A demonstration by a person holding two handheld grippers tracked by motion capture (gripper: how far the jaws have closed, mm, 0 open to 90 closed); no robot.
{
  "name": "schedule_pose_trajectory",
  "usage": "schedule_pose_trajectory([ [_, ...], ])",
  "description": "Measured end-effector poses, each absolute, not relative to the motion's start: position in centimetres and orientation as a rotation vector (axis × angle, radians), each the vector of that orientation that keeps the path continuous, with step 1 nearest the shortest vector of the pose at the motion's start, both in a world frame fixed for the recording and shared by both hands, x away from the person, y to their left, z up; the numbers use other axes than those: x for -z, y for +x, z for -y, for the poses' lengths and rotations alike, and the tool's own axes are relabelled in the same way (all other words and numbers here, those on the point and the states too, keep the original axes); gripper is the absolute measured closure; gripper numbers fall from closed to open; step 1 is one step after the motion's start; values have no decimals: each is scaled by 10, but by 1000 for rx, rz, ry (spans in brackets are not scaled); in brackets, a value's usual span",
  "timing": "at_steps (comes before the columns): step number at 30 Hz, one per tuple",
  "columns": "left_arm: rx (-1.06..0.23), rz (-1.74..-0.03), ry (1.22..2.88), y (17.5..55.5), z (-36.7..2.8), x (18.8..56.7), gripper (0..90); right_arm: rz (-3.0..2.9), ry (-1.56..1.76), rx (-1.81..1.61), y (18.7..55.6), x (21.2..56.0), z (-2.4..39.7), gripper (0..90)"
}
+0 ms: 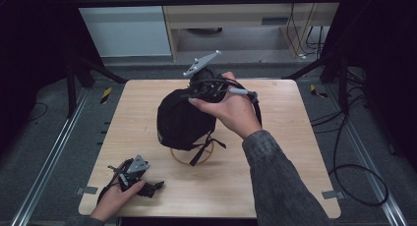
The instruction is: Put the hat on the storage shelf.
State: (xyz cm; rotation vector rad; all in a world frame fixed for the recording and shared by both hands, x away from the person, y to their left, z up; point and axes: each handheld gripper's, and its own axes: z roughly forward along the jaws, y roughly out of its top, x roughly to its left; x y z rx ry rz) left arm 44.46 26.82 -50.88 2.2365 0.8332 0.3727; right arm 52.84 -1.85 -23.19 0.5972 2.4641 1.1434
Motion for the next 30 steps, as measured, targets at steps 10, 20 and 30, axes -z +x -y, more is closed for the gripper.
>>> schedule_pose_trajectory([
  [10, -373, -834, 2236, 445, -268, 509, 0, -2444, 611, -1156, 520, 233, 36, 645],
  [20, -373, -833, 2237, 445, -268, 509, 0, -2409, 637, -1172, 511, 237, 50, 516],
  [30, -372, -834, 2236, 445, -268, 509, 0, -2356, 709, -1136, 507, 241, 68, 350],
])
